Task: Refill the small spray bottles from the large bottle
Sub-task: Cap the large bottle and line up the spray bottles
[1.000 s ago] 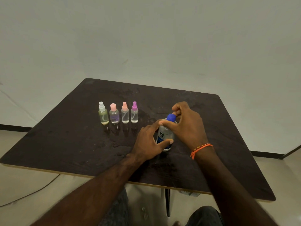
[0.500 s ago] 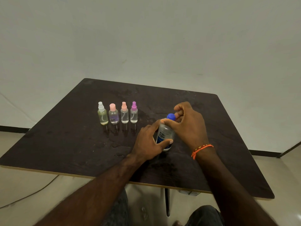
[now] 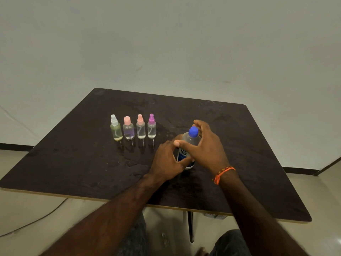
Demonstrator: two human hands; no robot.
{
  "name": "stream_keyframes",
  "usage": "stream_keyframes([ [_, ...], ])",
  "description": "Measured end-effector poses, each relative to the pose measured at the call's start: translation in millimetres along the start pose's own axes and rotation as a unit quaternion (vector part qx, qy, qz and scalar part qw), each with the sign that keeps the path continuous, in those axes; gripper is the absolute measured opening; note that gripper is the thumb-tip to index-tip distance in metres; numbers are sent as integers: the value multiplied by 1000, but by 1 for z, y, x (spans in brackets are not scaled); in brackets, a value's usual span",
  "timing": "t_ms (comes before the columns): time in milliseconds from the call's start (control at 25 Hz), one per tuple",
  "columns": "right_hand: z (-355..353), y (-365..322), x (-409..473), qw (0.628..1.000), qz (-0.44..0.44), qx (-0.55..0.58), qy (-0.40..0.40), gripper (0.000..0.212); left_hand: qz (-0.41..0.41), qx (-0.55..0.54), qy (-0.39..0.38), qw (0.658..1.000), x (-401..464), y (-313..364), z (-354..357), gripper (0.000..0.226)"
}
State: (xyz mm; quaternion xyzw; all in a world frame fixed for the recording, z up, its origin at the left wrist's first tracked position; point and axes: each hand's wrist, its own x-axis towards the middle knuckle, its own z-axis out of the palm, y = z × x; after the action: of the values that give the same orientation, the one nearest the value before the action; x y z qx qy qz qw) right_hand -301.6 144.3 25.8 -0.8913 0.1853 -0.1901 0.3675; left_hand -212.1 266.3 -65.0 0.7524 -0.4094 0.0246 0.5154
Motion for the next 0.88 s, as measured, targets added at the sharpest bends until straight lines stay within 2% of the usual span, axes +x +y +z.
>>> stream_keyframes([
  [40,3,6,-6,999,15,35,-18,92,12,-18,-9,1000,1,2,-1,66],
  [200,10,38,-22,984,49,151,-84,72,27,-32,-23,999,2,3,-5,66],
  [360,4,52,-25,967,42,239,-83,58,-2,-44,-39,998,7,7,1,70],
  [520,-21,60,-26,970,44,238,-32,56,1,-60,-57,997,26,23,25,71],
  [720,-53,93,-30,975,81,202,39,56,4,-68,-136,988,49,45,68,72],
  [880,-59,114,-34,974,104,198,45,56,11,-68,-165,984,55,50,85,74],
])
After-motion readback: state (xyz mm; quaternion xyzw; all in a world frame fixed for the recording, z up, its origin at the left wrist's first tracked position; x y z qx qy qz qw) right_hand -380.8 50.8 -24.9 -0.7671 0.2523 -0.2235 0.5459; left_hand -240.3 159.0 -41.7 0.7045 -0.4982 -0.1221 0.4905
